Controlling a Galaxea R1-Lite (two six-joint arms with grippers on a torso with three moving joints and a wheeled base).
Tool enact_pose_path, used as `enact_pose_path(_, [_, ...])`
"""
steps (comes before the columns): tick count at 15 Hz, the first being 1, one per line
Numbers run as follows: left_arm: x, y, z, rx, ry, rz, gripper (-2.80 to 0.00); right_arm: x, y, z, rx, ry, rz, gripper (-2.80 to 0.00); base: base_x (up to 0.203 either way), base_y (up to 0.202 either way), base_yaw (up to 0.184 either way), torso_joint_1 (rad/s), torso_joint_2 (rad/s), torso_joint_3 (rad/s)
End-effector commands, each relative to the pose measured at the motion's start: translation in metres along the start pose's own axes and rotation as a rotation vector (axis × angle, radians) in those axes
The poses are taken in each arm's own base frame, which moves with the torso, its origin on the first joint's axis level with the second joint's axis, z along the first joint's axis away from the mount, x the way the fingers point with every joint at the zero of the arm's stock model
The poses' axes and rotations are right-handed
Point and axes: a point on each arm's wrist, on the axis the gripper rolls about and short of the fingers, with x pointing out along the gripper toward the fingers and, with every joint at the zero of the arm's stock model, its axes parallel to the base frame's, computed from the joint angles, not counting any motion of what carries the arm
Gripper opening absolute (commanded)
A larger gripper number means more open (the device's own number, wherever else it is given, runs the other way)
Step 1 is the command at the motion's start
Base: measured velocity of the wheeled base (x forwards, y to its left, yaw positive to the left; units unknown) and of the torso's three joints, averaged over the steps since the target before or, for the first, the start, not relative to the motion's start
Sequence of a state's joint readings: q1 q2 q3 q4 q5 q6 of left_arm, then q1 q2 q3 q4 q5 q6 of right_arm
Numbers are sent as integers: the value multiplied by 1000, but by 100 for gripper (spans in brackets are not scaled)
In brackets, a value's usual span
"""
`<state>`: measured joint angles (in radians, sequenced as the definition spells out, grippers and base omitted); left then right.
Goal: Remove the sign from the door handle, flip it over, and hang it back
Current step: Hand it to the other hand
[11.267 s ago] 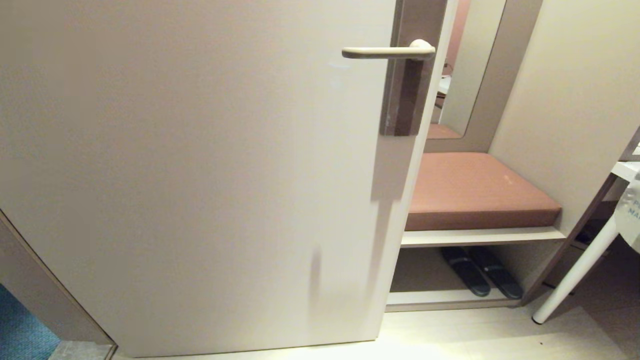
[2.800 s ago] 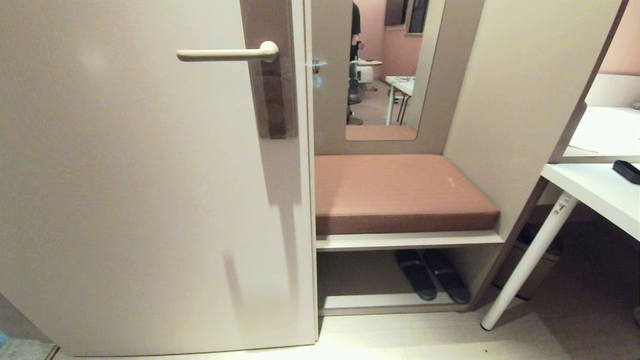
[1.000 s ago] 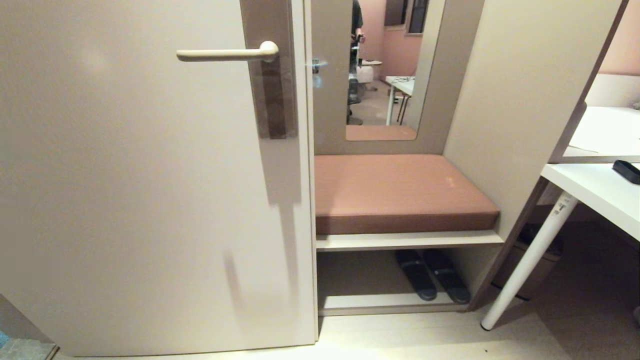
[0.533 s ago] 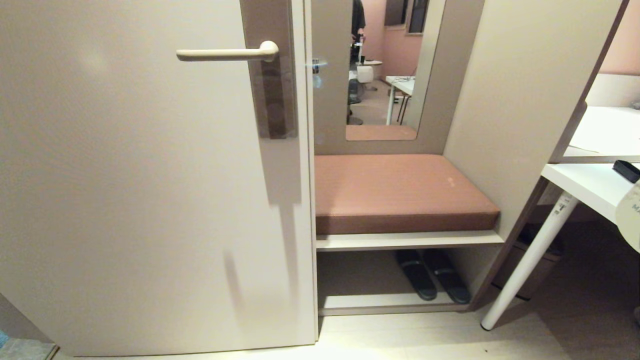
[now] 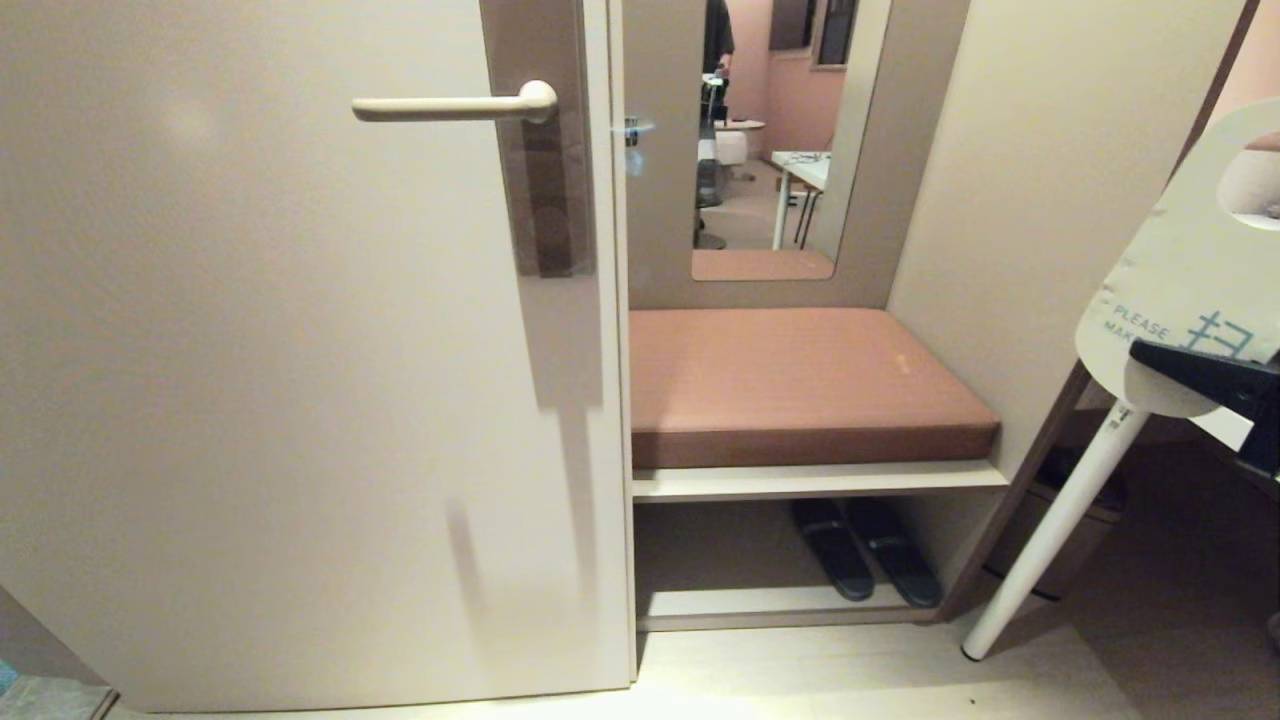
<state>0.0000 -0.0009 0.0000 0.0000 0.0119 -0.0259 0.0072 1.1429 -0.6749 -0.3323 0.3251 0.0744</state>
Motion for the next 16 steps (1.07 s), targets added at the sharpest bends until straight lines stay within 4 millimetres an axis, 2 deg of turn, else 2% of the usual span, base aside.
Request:
enact_pose_path(1, [0,0,0,0,1,0,-280,25,-7,6,8,32,43,-280,0,0,0,0,0,0])
enact_pose_path(4, [0,0,0,0,1,0,-280,51,-12,13,-15,55,171,-280,0,0,0,0,0,0])
enact_pose_path(6, [0,0,0,0,1,0,-280,61,-11,15,-40,63,279,-280,0,0,0,0,0,0])
enact_pose_path(13, [0,0,0,0,1,0,-280,101,21,23,-55,80,502,-280,0,0,0,0,0,0])
enact_pose_path(16, [0,0,0,0,1,0,-280,107,40,24,-52,87,581,-280,0,0,0,0,0,0])
